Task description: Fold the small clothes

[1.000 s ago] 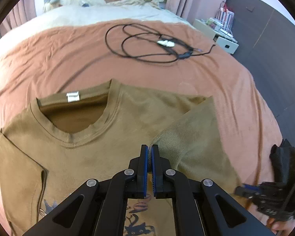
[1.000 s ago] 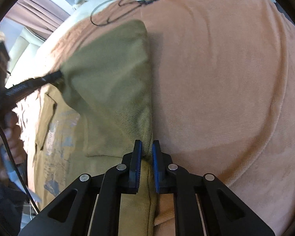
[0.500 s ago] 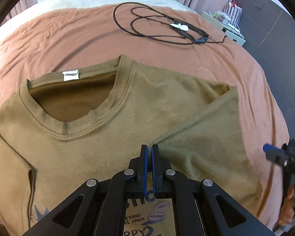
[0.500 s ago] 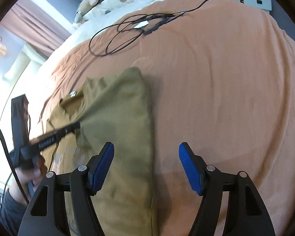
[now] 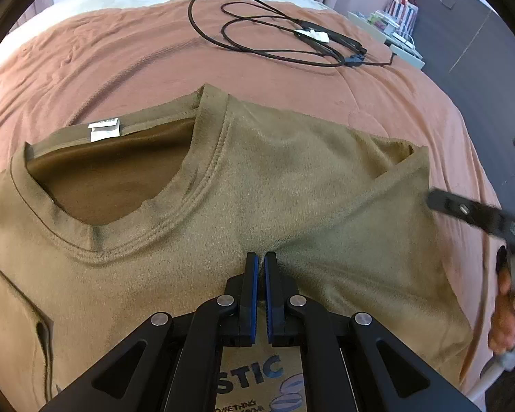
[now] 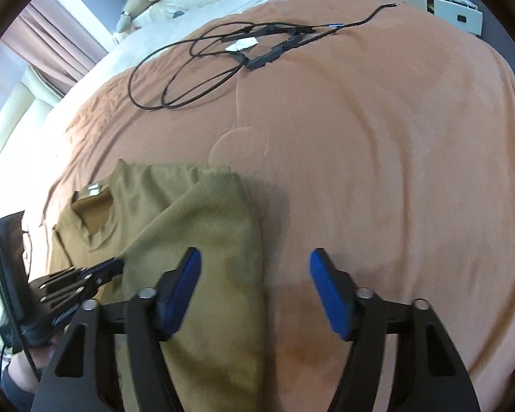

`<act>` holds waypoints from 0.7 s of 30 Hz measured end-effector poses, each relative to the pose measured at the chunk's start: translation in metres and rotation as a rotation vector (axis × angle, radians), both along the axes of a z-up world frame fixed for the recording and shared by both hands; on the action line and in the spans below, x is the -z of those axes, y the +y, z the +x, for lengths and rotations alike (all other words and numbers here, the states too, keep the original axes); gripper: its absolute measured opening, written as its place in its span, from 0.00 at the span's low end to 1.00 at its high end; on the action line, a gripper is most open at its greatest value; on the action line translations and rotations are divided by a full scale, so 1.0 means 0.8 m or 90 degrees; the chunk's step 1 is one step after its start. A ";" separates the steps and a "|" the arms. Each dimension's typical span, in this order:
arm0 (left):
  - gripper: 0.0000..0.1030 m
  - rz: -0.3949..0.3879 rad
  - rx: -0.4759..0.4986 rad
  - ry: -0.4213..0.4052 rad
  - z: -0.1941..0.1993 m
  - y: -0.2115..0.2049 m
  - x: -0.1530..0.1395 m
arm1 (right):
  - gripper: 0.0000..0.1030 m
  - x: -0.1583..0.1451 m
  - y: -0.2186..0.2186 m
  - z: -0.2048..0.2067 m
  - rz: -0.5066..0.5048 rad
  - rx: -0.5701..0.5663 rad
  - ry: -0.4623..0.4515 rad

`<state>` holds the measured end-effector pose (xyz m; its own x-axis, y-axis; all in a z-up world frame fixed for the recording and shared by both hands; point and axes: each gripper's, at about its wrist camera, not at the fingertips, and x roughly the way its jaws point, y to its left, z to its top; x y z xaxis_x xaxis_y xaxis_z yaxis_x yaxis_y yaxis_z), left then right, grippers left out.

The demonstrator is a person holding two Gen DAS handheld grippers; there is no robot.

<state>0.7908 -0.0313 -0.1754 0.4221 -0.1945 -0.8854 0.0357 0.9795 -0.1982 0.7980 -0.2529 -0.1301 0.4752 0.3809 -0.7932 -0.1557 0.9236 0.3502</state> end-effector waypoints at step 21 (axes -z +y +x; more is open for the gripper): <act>0.04 0.034 0.020 0.003 0.004 -0.001 -0.004 | 0.43 0.003 0.026 0.058 -0.091 0.064 -0.026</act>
<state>0.7940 -0.0325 -0.1720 0.4130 -0.1602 -0.8965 0.0652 0.9871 -0.1463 0.8447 -0.2321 -0.1326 0.5382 0.2146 -0.8151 -0.0711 0.9751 0.2099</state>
